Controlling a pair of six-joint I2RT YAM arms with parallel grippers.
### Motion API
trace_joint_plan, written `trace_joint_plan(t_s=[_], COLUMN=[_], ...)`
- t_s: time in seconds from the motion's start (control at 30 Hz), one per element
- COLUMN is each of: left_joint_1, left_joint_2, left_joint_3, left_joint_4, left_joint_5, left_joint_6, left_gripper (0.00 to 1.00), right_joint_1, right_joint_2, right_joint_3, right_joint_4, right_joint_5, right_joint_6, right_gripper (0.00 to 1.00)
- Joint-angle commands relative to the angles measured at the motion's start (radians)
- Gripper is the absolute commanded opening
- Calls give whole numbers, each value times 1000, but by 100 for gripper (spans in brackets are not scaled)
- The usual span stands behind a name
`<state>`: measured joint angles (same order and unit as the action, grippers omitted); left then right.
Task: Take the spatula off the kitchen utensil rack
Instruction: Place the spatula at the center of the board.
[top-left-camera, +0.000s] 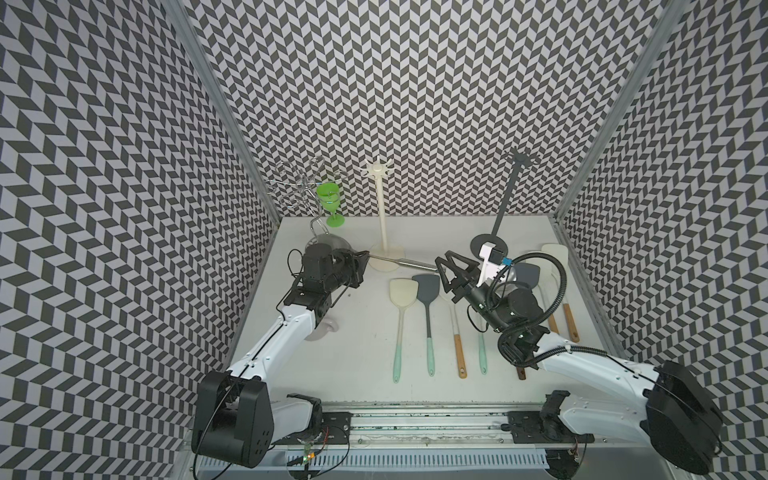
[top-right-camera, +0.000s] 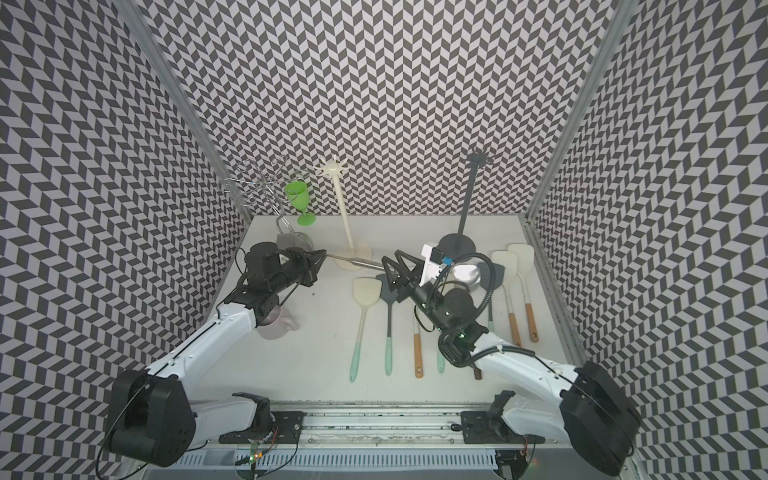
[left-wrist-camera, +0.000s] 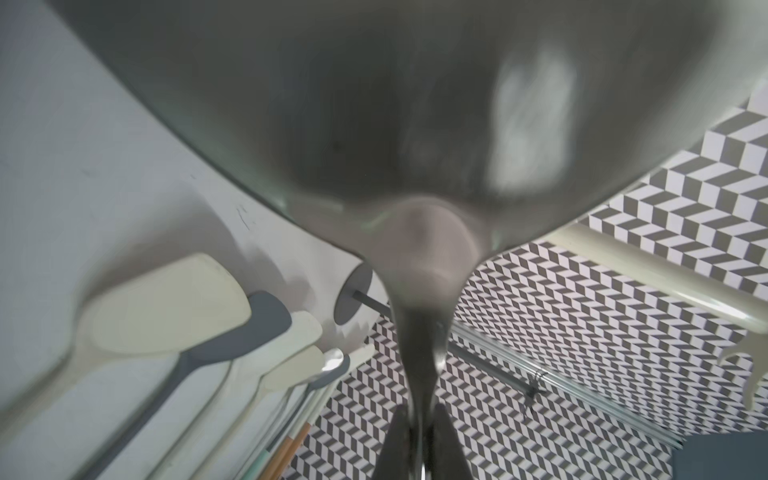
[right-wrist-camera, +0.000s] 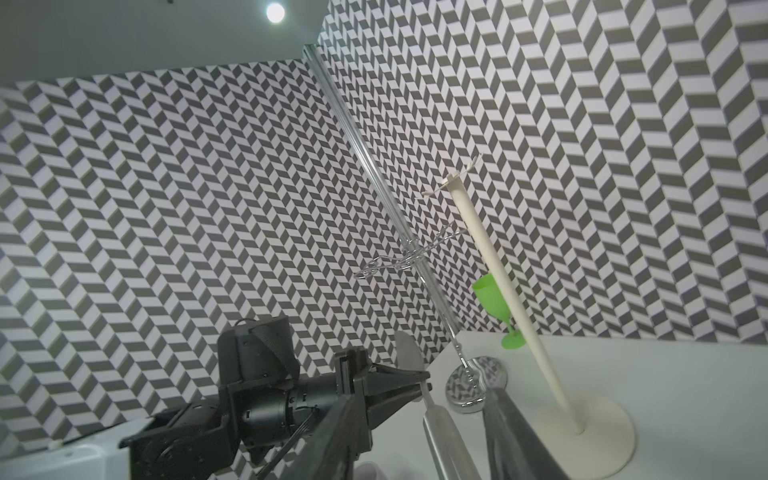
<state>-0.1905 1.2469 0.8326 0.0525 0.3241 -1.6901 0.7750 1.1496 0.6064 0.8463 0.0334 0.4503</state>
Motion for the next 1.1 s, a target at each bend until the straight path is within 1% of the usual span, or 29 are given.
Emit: trace_joint_plan(t_s=[0.0, 0.13, 0.2, 0.23, 0.27, 0.33, 0.47, 0.5, 0.6, 0.73, 0.8, 0.97, 1.07], left_joint_1=[33, 64, 74, 75, 71, 69, 66, 64, 53, 30, 12, -77, -123], left_joint_2=[-39, -40, -31, -26, -21, -13, 5, 6, -10, -44, -34, 65, 114], left_joint_3=[53, 98, 138, 168, 192, 228, 259, 262, 248, 210, 210, 307, 355], left_joint_4=[-74, -146, -223, -272, -307, -371, -474, -502, -566, -583, -569, -640, -679], left_joint_5=[-57, -62, -60, -73, -78, -88, -99, -108, -168, -250, -240, -354, -395], left_joint_6=[159, 304, 401, 454, 515, 626, 824, 854, 926, 1006, 1049, 1146, 1211], left_gripper=[0, 0, 0, 0, 0, 0, 0, 0, 0, 0, 0, 0, 0], right_joint_1=[3, 3, 3, 2, 3, 1, 1, 1, 0, 0, 1, 1, 0], right_joint_2=[-53, -99, -118, -128, -139, -154, -154, -153, -161, -163, -156, -152, -173], right_joint_3=[1, -1, -4, -5, -7, -10, -8, -12, -35, -73, -84, -97, -109], right_joint_4=[-100, -242, -299, -328, -363, -424, -544, -556, -569, -538, -518, -495, -496], right_joint_5=[-7, 4, 20, 33, 50, 51, -10, -24, -70, -88, -91, -69, -45], right_joint_6=[-78, -108, -115, -117, -111, -95, -61, -57, -46, -30, -19, 0, -1], right_gripper=[65, 77, 83, 89, 100, 100, 100, 100, 100, 100, 100, 100, 100])
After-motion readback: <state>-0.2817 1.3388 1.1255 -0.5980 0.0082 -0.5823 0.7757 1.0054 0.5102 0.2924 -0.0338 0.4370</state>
